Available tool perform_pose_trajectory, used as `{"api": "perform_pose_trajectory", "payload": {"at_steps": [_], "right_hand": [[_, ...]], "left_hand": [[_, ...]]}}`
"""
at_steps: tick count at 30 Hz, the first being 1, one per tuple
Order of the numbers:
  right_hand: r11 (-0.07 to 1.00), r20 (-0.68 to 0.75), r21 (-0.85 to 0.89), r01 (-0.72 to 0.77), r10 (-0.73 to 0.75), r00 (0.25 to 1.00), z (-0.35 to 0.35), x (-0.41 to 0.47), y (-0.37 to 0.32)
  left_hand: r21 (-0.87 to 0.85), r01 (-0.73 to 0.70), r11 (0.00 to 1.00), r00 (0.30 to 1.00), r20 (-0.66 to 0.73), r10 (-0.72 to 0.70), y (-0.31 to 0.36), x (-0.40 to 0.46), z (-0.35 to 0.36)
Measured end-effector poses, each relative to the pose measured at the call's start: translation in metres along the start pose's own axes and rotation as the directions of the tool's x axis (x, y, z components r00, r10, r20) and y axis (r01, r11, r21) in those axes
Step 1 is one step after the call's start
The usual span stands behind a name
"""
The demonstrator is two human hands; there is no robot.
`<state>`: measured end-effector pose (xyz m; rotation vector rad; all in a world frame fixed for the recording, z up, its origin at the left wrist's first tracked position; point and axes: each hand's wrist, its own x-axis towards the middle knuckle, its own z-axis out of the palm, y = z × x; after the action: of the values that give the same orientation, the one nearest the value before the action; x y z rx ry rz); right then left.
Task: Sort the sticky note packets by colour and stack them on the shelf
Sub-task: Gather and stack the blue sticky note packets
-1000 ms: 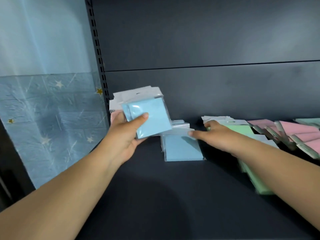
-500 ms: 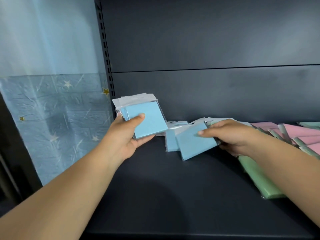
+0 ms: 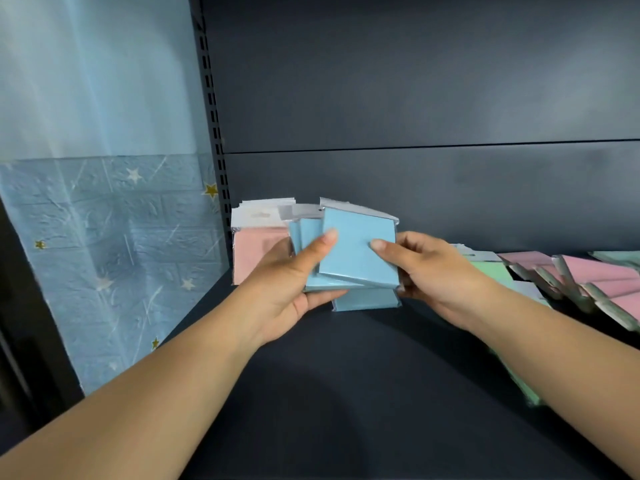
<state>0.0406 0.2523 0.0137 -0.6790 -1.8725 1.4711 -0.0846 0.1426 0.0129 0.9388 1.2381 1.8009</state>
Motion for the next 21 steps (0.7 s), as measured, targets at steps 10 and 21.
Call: {"api": "perform_pose_trajectory", "payload": {"at_steps": [10,21], "right_hand": [[0.981,0.276,0.179,-0.071,0.019,0.961,-0.001,-0.001,0.002],[0.908,0.193,-0.398,0.129,-0.054,0.98,0.0,-0.001,0.015]], "left_hand": [[0.092,-0.044,0.995,0.987,0.156,0.029,0.0,-0.004,0.003],[0.617,-0.033,0.786,0.972,0.203,-0.118,-0.007,-0.001,-0.011]]}}
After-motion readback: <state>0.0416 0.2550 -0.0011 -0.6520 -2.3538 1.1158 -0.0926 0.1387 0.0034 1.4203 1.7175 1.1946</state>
